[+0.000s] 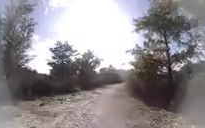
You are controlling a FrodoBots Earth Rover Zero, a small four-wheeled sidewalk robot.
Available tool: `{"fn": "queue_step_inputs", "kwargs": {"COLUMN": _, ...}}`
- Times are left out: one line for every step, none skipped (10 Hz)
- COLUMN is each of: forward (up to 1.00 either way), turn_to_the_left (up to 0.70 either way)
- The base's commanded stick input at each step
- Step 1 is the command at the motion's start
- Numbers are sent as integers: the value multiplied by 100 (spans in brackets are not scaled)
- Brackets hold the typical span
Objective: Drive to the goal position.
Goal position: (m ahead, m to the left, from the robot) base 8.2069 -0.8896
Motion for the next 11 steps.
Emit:
{"fn": "queue_step_inputs", "kwargs": {"forward": 70, "turn_to_the_left": 0}}
{"fn": "queue_step_inputs", "kwargs": {"forward": 70, "turn_to_the_left": 0}}
{"fn": "queue_step_inputs", "kwargs": {"forward": 70, "turn_to_the_left": 0}}
{"fn": "queue_step_inputs", "kwargs": {"forward": 70, "turn_to_the_left": 0}}
{"fn": "queue_step_inputs", "kwargs": {"forward": 70, "turn_to_the_left": 0}}
{"fn": "queue_step_inputs", "kwargs": {"forward": 70, "turn_to_the_left": 11}}
{"fn": "queue_step_inputs", "kwargs": {"forward": 70, "turn_to_the_left": 21}}
{"fn": "queue_step_inputs", "kwargs": {"forward": 70, "turn_to_the_left": 31}}
{"fn": "queue_step_inputs", "kwargs": {"forward": 70, "turn_to_the_left": 14}}
{"fn": "queue_step_inputs", "kwargs": {"forward": 70, "turn_to_the_left": 0}}
{"fn": "queue_step_inputs", "kwargs": {"forward": 70, "turn_to_the_left": 0}}
